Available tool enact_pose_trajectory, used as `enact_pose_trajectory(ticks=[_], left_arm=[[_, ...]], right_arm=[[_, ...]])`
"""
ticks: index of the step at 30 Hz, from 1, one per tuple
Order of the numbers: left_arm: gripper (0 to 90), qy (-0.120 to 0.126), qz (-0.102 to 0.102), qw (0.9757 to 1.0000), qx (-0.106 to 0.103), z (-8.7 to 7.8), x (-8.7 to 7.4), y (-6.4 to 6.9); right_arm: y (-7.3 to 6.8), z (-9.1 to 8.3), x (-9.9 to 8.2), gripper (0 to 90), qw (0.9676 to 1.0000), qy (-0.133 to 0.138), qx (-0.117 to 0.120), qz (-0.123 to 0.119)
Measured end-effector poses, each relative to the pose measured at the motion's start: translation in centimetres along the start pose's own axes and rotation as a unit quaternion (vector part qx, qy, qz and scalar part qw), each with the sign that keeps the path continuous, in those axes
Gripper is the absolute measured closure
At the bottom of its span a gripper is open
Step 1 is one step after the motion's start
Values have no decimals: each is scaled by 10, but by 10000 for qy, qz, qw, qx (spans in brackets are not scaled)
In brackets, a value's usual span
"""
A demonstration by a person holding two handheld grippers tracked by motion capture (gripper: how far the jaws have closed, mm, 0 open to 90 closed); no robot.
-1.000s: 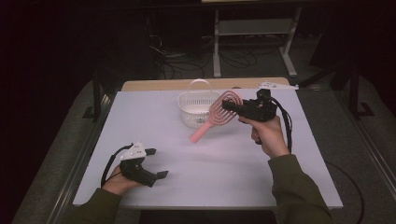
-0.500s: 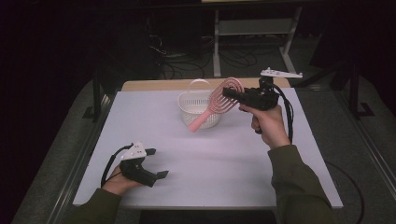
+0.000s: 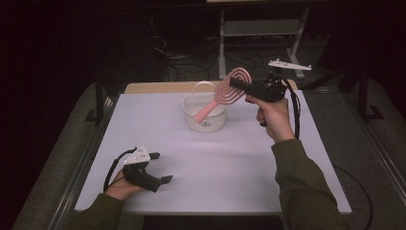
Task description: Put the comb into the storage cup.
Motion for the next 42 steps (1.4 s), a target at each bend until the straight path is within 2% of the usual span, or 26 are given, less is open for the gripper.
enact_pose_trajectory(ticks=[8, 19, 30, 42], left_arm=[[10, 5, -5, 10000, 4, 0, 0, 0], [10, -14, -11, 10000, -10, 0, -1, 1], [10, -16, -11, 10000, -27, 0, -1, 1], [10, -23, 12, 10000, -48, 0, -1, 2]], right_arm=[[13, 5, 9, 628, 9998, 103, -162, 50], [36, 16, 7, 628, 9988, 190, -405, 188], [53, 30, 1, 628, 9975, 263, -598, 256], [61, 50, -15, 628, 9972, 92, -710, 230]])
Point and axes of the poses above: each handheld gripper's, and its own axes: z roughly forward along the jaws, x roughly out of its top, y roughly to its right, the point moved 10 cm from there along z, roughly forward along the jaws, and after that the axes turned 13 degrees about x, right-handed, at the moved point
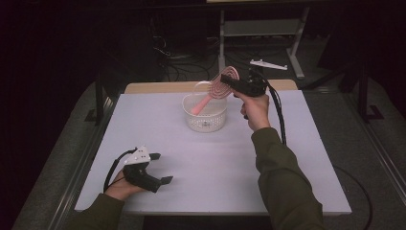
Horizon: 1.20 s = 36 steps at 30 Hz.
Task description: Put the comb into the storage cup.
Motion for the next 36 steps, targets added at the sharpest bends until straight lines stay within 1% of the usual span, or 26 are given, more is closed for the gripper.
enact_pose_trajectory(ticks=[8, 11, 15, 25, 27, 36], left_arm=[[10, -4, 7, 10000, 0, 0, 0, 0], [10, 6, 11, 10000, -7, 0, 0, 1], [10, -7, 23, 10000, -1, 0, -1, 0], [10, 6, 14, 10000, -21, 0, 0, 1], [10, 2, 22, 10000, -20, 0, -1, 1], [10, 0, 36, 10000, -51, 0, -1, 2]], right_arm=[[4, 12, -14, 628, 9999, -143, -44, 53], [8, 15, -17, 627, 9998, -157, -79, 101], [9, 18, -21, 627, 9997, -187, -71, 103], [21, 23, -34, 627, 9994, -201, -123, 265], [22, 24, -35, 627, 9993, -183, -106, 315], [22, 29, -40, 627, 9992, -245, -87, 307]])
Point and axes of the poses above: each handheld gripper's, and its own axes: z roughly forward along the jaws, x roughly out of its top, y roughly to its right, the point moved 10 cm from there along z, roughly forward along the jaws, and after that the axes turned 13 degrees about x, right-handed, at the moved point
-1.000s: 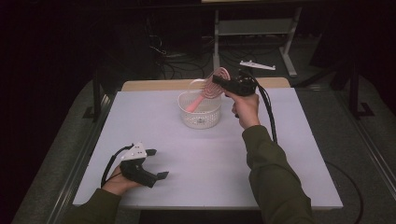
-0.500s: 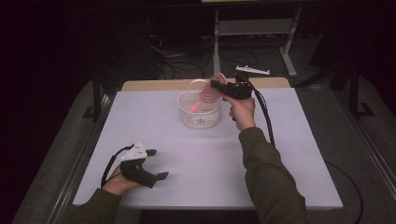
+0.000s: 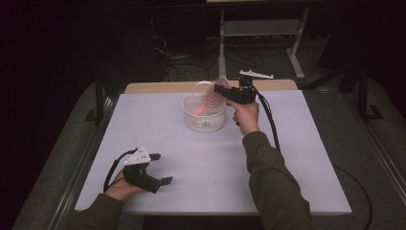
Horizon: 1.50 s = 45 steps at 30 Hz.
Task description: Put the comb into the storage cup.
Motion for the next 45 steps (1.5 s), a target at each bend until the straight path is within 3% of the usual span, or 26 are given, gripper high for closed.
enact_pose_trajectory(ticks=[15, 32, 39, 45], left_arm=[[10, -16, 16, 10000, -16, 1, -1, 1], [10, -38, 6, 10000, -37, 1, -1, 2], [10, -50, -1, 10000, -1, 0, -2, 1], [10, -35, -29, 10000, 67, -1, -1, 0]], right_arm=[[5, 1, -4, 624, 10000, -70, -31, 52], [24, -7, -10, 596, 9995, -113, -222, 201], [25, -9, -9, 549, 9994, -153, -273, 123], [27, -13, -7, 487, 9988, -175, -461, -12]])
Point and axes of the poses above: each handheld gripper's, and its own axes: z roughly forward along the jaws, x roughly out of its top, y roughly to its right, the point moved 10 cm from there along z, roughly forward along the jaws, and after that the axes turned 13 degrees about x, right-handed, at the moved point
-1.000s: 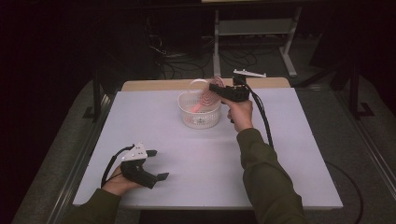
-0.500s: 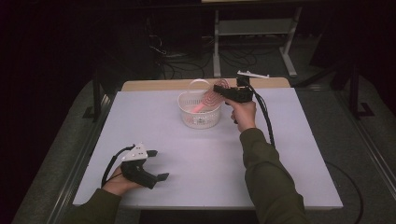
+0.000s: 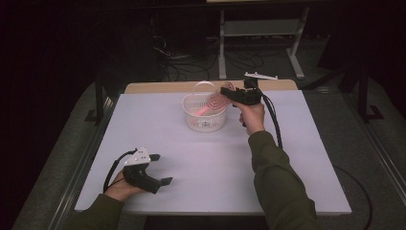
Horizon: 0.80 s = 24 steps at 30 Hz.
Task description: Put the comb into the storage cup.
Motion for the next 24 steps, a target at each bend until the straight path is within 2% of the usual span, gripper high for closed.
enact_pose_trajectory(ticks=[5, 9, 18, 24], left_arm=[[10, 15, 18, 10000, 23, 1, 3, 0], [10, 16, 44, 10000, 27, 2, 3, 0], [10, 46, 3, 10000, 27, 0, 1, -3], [10, 45, 0, 10000, 52, -1, 1, -3]], right_arm=[[0, -7, 1, 427, 9996, -144, -168, -201], [0, -15, 2, 353, 9982, -204, -352, -451], [0, -26, -1, 191, 9967, -334, -411, -610], [-1, -34, -4, 134, 9962, -383, -421, -660]])
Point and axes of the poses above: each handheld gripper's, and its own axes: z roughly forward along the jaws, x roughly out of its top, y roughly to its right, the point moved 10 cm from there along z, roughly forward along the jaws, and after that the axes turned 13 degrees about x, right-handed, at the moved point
